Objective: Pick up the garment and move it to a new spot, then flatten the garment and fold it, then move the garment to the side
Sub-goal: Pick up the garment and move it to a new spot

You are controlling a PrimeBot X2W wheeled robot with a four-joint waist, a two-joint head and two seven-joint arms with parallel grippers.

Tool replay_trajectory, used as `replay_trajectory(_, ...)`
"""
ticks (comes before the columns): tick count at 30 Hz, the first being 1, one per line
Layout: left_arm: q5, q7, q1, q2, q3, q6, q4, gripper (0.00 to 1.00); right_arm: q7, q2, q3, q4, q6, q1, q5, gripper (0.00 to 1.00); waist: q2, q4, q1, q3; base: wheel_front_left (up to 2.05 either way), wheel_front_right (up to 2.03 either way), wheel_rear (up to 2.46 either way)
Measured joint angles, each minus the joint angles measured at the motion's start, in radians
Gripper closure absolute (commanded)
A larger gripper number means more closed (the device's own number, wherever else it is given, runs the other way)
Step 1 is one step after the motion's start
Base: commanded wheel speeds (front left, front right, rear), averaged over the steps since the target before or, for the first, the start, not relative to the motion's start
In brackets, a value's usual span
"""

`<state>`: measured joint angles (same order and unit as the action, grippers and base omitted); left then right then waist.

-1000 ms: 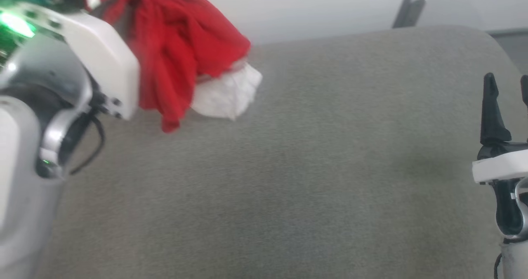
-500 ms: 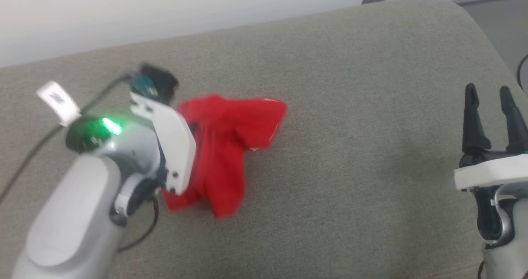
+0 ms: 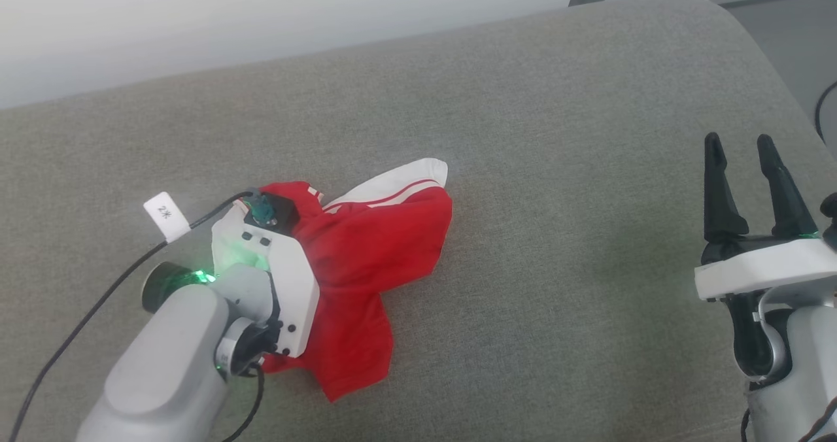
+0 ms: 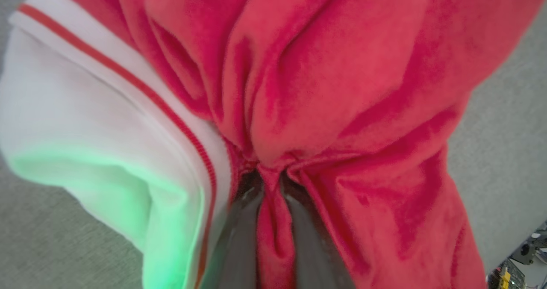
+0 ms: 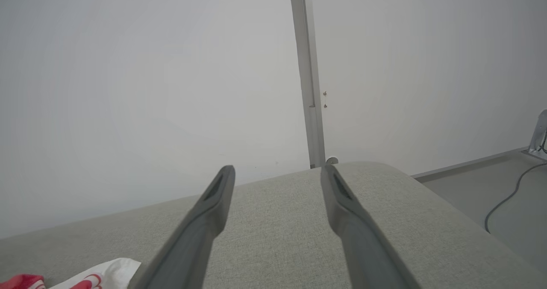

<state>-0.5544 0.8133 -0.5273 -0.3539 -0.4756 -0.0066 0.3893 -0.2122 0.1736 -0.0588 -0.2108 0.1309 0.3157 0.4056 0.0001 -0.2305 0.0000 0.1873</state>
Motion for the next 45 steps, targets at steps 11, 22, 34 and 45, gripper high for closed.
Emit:
replay_trajectory(11, -0.010, -0.069, -0.035, 0.047, -0.022, -0.053, 0.108, 0.00, -0.002, 0.012, 0.020, -0.020, 0.000, 0.007, 0.007, 0.00, 0.0000, 0.034, 0.0000, -0.043, 0.00, 0.00, 0.00)
replay_trajectory(22, -0.013, -0.215, -0.037, -0.009, 0.020, -0.074, -0.074, 0.00, 0.001, 0.018, 0.005, -0.008, 0.000, 0.000, -0.009, 0.00, 0.0000, 0.111, 0.0000, -0.113, 0.00, 0.00, 0.00)
replay_trajectory(34, -0.008, -0.594, 0.179, -0.106, 0.192, -0.021, -0.256, 0.00, -0.001, 0.020, 0.006, 0.002, 0.000, -0.054, -0.023, 0.00, 0.0000, 0.191, 0.0000, -0.190, 0.00, 0.00, 0.00)
replay_trajectory(45, -0.062, -0.797, 0.402, -0.150, 0.348, 0.026, -0.287, 0.00, -0.023, 0.046, 0.017, 0.003, 0.000, -0.129, -0.018, 0.00, 0.0000, 0.245, 0.0000, -0.225, 0.00, 0.00, 0.00)
